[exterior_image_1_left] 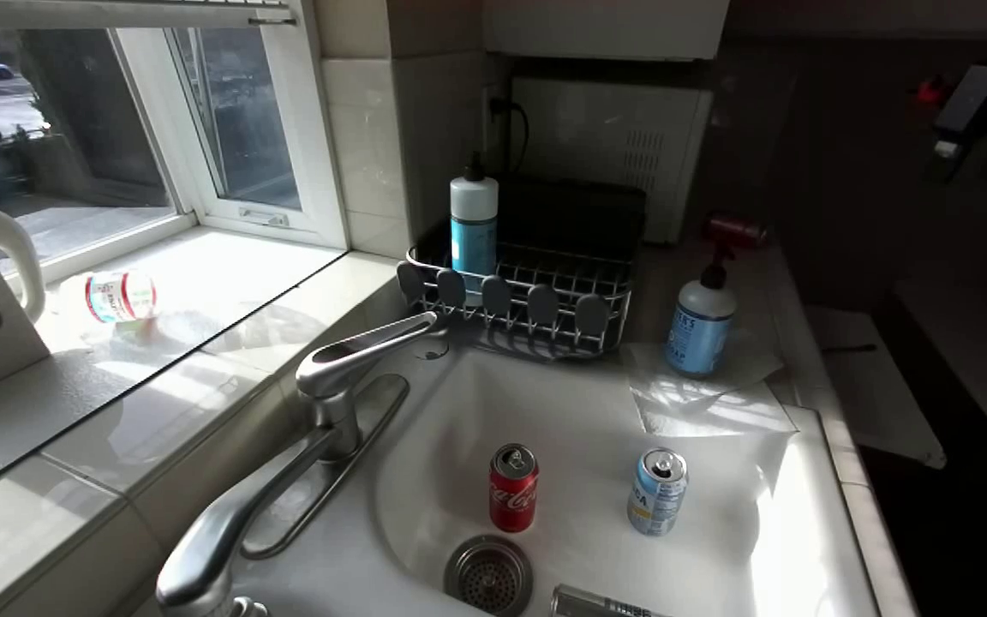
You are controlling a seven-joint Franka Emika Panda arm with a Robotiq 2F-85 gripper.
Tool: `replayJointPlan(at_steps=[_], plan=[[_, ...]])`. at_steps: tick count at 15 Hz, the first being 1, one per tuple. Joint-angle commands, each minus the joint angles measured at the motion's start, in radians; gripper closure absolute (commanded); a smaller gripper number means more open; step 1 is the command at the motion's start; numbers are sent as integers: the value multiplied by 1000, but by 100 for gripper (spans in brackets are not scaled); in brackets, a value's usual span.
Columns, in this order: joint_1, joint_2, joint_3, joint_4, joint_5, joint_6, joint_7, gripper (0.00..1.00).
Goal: Move the can to the left then put it upright
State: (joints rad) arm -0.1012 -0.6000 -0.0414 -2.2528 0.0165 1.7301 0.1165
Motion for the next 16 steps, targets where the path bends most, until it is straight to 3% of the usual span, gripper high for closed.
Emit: replayJointPlan(at_steps=[1,6,12,16], plan=[[2,1,-2,2,-1,-2,0,0],[1,41,-23,35,-28,26,-59,0],[26,287,-158,246,-70,70,-476,0],[6,478,-217,374,-45,194,-683,0]])
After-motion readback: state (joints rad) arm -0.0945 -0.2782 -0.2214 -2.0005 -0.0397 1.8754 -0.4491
